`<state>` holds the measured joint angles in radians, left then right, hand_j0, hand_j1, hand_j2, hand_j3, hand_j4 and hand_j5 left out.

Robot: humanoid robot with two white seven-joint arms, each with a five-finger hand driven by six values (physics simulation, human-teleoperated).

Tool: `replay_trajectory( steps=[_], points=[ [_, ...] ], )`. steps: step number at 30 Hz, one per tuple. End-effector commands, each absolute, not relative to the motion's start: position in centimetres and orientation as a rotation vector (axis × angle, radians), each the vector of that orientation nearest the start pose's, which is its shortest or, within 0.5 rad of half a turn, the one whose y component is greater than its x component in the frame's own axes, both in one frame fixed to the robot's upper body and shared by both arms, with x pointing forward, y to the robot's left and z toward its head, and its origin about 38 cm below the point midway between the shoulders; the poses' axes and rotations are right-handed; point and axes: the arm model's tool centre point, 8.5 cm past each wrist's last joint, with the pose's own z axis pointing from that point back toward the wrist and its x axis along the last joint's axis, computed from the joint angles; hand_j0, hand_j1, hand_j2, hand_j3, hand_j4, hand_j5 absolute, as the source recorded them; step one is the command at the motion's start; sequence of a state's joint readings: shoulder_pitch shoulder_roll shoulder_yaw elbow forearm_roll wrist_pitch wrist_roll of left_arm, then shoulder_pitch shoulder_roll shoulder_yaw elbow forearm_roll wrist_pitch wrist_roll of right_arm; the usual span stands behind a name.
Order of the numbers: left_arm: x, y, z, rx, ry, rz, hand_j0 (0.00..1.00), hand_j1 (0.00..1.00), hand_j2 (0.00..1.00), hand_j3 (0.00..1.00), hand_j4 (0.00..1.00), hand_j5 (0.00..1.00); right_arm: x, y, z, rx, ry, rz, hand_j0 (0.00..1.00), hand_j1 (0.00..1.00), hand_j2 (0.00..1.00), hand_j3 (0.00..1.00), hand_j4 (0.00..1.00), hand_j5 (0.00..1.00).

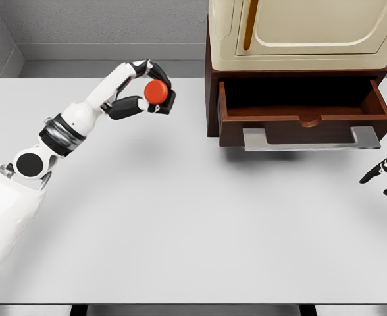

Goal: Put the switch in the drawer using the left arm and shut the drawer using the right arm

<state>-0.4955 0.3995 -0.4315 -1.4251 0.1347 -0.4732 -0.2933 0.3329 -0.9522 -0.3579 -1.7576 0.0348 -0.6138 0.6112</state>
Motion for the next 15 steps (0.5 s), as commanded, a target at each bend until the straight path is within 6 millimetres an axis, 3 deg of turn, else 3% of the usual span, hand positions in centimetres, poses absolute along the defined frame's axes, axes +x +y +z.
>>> replay_trajectory(
  steps=[1,15],
  points=[
    [44.6,20.0,22.0,-0.186,-2.093,-1.001,0.33,0.33,0.33,0.33,0.33,0.33,28.2,-44.0,23.5,-0.374,-1.469,1.634,0.62,0.62,0.62,0.62,0.62,0.62],
    [45.2,15.4,24.1,-0.277,-2.163,-0.999,0.32,0.32,0.32,0.32,0.32,0.32,27.9,-44.2,23.3,-0.375,-1.462,1.623,0.63,0.63,0.63,0.63,0.63,0.63]
  ],
)
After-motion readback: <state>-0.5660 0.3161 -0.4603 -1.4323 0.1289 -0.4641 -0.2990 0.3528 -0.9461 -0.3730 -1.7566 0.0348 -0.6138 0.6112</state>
